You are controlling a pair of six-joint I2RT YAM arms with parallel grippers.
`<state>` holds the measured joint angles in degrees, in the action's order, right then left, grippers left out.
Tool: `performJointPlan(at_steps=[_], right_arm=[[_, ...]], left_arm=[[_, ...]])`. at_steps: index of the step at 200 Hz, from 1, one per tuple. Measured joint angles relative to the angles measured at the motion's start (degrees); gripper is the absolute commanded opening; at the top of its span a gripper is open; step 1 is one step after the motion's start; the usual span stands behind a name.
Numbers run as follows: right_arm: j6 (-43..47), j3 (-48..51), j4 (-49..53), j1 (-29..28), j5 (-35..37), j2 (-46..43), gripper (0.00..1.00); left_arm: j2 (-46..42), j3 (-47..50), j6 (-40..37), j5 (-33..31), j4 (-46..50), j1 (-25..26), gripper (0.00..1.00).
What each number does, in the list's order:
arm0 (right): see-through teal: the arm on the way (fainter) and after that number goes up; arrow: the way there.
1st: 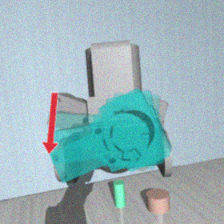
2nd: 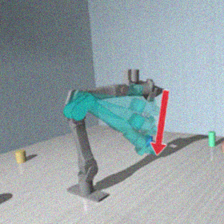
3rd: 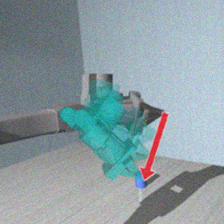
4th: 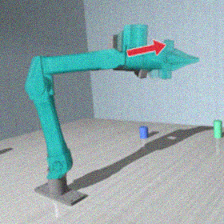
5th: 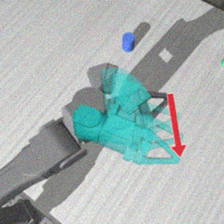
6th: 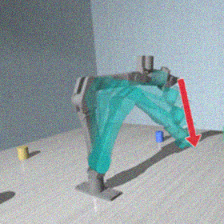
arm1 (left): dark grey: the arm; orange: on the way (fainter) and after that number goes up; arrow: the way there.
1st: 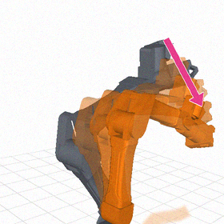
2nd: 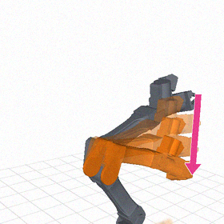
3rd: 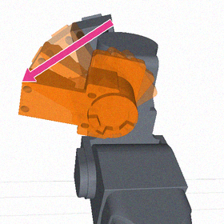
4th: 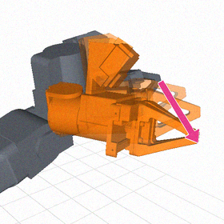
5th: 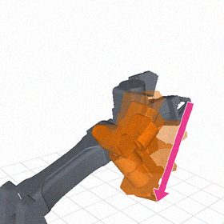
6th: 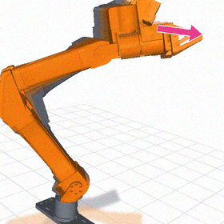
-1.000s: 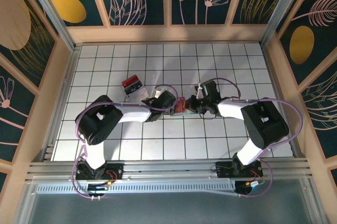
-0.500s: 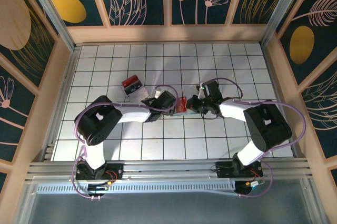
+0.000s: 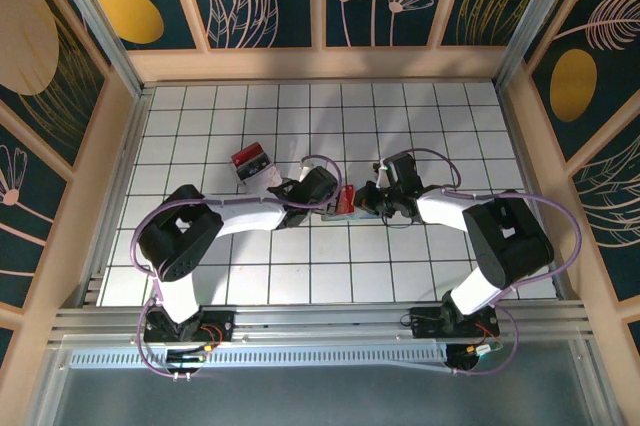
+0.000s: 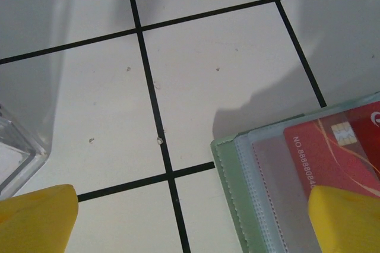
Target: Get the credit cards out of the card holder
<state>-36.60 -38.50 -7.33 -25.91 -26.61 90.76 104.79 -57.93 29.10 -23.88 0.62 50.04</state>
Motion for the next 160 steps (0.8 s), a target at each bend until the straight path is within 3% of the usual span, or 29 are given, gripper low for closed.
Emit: performJointPlan(at_steps=[75, 160], right_arm=[[-1.46, 1.49, -2.51, 0.11, -1.62, -0.63, 0.13], [-5.33, 3.61, -10.19, 0.39, -6.12, -0.61, 0.21]], left_arm=[[3.17, -0.13, 0.02, 0.09, -0.46, 0.00, 0.99], [3.17, -0.11, 0.11, 0.46, -0.90, -0.13, 0.99]])
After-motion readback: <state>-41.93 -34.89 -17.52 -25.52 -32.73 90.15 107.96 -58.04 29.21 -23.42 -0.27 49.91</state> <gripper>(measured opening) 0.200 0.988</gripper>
